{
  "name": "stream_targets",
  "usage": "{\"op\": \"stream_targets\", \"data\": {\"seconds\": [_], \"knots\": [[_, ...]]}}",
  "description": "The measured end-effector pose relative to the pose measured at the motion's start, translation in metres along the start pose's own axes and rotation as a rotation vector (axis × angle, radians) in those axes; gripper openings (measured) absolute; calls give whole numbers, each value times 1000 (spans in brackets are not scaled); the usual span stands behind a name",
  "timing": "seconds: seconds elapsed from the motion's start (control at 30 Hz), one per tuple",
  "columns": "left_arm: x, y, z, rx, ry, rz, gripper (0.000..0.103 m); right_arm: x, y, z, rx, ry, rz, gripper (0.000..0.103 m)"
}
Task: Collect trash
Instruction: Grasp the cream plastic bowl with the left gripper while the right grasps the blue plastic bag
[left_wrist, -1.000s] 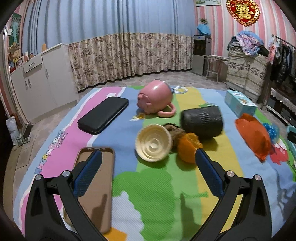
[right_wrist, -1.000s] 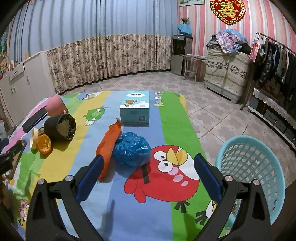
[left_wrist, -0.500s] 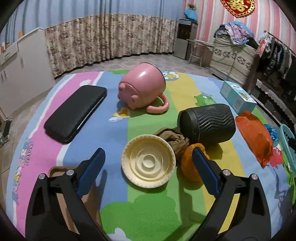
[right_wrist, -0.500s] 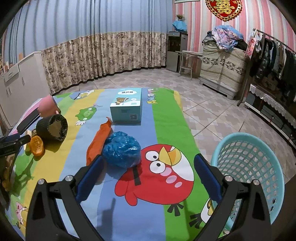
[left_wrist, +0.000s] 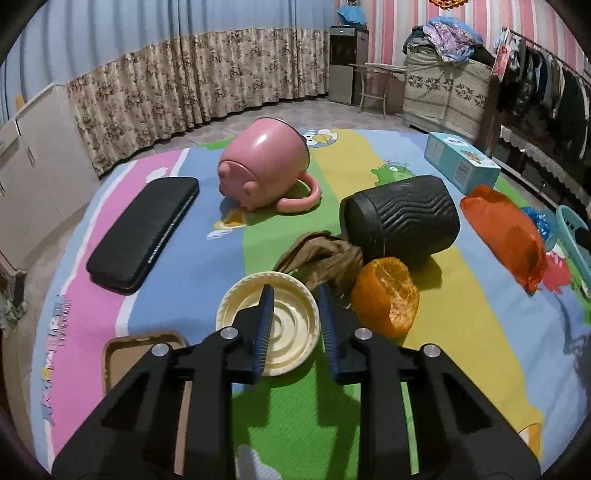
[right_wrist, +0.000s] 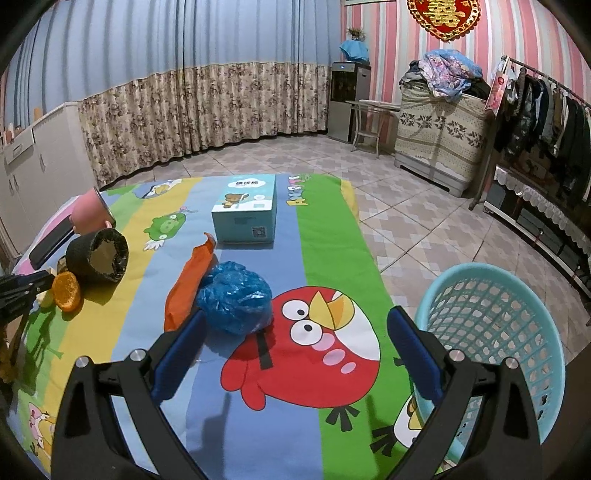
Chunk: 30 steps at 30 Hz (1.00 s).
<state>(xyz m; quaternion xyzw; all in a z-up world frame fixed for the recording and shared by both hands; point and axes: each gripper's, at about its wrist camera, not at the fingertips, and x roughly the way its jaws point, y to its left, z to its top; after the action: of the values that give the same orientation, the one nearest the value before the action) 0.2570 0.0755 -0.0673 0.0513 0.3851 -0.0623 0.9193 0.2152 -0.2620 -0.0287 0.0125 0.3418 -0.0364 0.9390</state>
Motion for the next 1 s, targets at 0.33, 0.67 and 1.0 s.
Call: {"op": "stream_targets", "data": {"seconds": [0.33, 0.67, 1.0], "knots": [[-13, 8, -6, 9, -26, 49, 25, 31, 4, -5, 11, 53, 43, 91], [-21, 24, -15, -24, -33, 89, 67, 42, 18, -10, -34, 97, 110, 9], [-2, 17, -15, 4, 49, 65, 79, 20, 8, 1, -4, 44, 68, 5]]}}
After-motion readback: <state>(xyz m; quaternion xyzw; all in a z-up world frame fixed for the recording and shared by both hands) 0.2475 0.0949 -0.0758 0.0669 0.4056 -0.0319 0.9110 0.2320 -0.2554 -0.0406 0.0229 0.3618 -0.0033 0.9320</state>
